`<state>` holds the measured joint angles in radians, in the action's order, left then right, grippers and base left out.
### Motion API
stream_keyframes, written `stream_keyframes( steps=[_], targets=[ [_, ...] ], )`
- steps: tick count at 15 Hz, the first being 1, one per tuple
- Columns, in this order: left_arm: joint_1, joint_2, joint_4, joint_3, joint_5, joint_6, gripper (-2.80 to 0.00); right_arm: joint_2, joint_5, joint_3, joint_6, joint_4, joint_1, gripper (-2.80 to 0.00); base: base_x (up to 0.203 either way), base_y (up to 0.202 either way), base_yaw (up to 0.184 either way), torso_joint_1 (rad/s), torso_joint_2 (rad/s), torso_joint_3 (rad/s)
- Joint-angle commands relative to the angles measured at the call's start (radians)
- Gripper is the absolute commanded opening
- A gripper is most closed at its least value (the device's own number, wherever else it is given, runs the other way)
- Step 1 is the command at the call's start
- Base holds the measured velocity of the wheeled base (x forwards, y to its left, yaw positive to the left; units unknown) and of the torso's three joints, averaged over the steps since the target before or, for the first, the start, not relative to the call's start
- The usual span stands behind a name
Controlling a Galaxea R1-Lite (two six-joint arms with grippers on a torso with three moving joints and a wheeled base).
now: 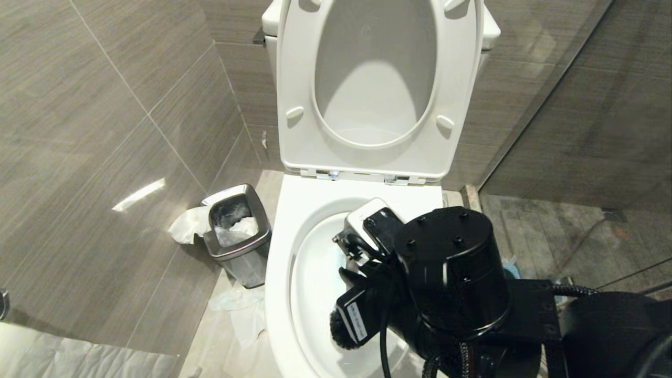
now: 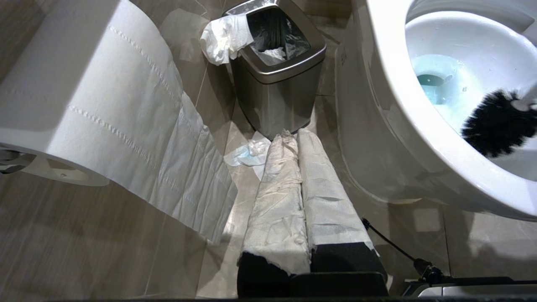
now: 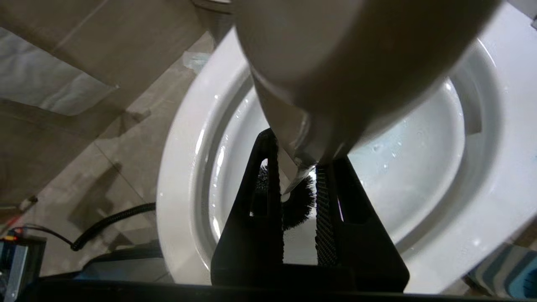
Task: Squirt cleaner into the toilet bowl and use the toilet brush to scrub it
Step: Scrub the toilet bowl
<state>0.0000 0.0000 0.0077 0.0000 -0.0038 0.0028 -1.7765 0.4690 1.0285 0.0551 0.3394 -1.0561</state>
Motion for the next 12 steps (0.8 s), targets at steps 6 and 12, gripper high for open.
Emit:
stream_keyframes(
  steps=[6,12],
  targets=[
    [0.000,0.000,0.000,0.003,0.001,0.000,-2.80,-0.271,0.035,0.272,0.001,0.059,0.038,-2.80,0.000,0.000,0.000,0.000,0.00,0.000],
    [0.000,0.000,0.000,0.003,-0.001,0.000,-2.80,-0.386,0.038,0.494,-0.050,0.056,0.237,-2.80,0.000,0.000,0.000,0.000,0.00,0.000]
  ],
)
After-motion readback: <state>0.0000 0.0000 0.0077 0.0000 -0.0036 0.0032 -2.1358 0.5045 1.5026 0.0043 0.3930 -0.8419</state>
